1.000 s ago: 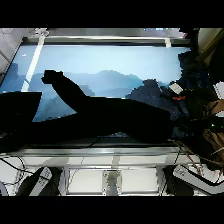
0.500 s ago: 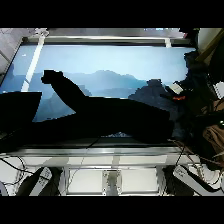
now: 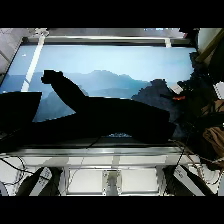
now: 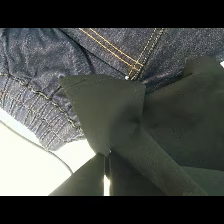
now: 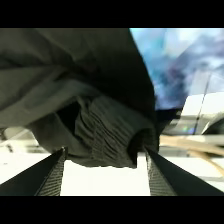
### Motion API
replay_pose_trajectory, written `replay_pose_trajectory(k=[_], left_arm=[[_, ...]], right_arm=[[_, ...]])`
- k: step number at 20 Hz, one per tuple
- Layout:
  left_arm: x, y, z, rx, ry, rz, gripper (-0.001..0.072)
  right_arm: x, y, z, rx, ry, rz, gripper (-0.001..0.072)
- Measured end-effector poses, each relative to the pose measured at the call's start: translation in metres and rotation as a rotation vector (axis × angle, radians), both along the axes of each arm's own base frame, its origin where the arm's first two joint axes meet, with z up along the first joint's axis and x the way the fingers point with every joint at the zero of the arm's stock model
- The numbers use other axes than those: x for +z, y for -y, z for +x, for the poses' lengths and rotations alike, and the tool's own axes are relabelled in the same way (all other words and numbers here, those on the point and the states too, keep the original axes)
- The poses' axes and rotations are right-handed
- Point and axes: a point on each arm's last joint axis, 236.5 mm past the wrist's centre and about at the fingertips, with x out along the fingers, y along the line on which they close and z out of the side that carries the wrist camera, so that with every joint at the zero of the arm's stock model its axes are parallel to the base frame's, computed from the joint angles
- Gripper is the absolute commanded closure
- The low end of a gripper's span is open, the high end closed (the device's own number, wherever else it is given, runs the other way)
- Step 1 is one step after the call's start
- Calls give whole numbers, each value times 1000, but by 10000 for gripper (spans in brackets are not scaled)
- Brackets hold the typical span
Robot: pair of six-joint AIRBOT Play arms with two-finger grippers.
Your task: Fold the clothes and pants, and hang the long-sleeved shirts on hangers.
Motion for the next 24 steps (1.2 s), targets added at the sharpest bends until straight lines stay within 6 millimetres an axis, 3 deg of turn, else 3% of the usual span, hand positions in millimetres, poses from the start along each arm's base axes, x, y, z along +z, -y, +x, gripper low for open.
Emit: replay_pose_trajectory(k=[3, 6, 8, 9, 10, 13, 16, 20, 22, 24], left_arm=[[0, 0, 0, 0, 0, 0, 698], [0, 0, 0, 0, 0, 0, 698], [0, 0, 0, 0, 0, 0, 698], [0, 0, 0, 0, 0, 0, 698], [0, 0, 0, 0, 1, 0, 698], [6, -3, 6, -4, 23, 13, 699], [39, -15, 28, -10, 116, 65, 699], [107, -30, 64, -26, 269, 134, 699], [124, -26, 72, -41, 302, 124, 699], [127, -22, 69, -45, 289, 103, 699]], right_arm=[[-11, -11, -9, -5, -33, 42, 161], [-19, -17, -4, -43, -13, 71, 183], [-22, -20, 5, -72, 23, 88, 382], [-23, -21, 10, -87, 44, 97, 584], [-23, -22, 15, -99, 64, 110, 689], [-14, -19, 34, -125, 143, 114, 700], [22, 6, 69, -131, 280, 33, 700], [116, 43, 118, -111, 523, -128, 700], [149, 50, 127, -85, 595, -183, 701], [155, 48, 118, -22, 586, -221, 701]])
